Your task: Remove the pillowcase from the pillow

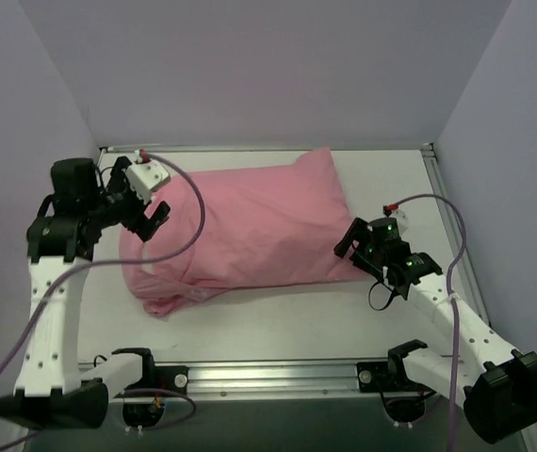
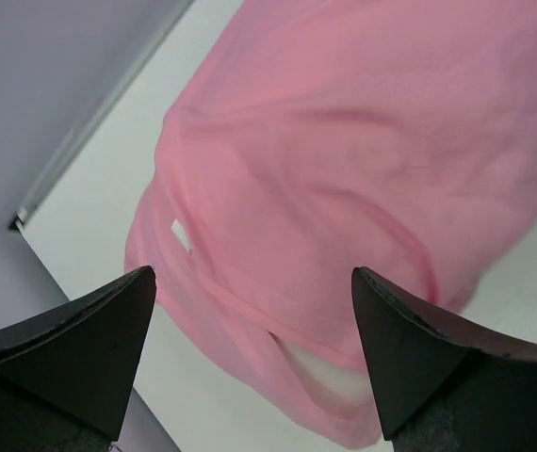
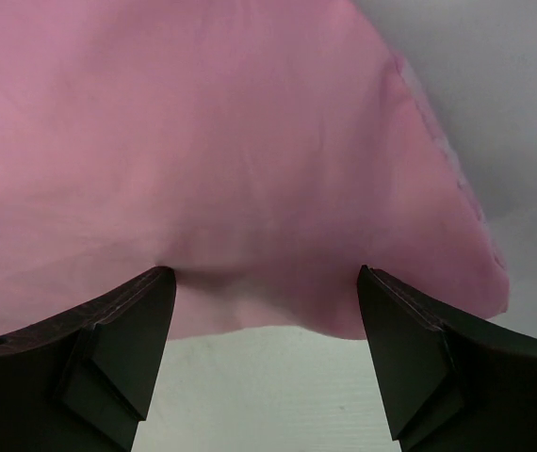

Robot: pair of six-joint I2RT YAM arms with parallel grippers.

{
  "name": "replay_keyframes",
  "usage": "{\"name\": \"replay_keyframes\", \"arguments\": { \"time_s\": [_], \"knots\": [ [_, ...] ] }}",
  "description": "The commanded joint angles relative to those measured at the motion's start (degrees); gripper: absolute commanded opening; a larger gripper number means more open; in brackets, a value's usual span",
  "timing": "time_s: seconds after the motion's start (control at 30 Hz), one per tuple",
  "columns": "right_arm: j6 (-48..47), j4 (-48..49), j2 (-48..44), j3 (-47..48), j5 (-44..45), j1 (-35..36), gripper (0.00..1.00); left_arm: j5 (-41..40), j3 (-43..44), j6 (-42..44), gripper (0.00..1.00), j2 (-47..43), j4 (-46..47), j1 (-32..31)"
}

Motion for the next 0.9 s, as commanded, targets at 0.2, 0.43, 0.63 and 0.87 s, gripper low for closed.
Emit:
{"name": "replay_keyframes", "arguments": {
  "time_s": [0.2, 0.43, 0.63, 0.87],
  "knots": [
    [7.8, 17.1, 9.1, -7.3, -4.6, 0.5, 0.76, -17.7, -4.9, -8.6, 0.99, 29.6, 16.2, 6.6],
    [-2.0, 18.9, 26.2, 10.2, -2.3, -9.5, 0.36, -3.3, -15.1, -6.0, 0.4, 21.7, 12.3, 4.1],
    [-13.7, 8.9, 38.1, 32.0, 1.1, -14.6, 0.55, 3.4, -19.3, -8.1, 0.05, 14.0, 9.8, -8.3],
    [-24.3, 2.2, 29.6, 36.9, 4.6, -9.2, 0.78, 1.3, -15.3, -13.7, 0.12, 13.5, 10.6, -11.9]
  ]
}}
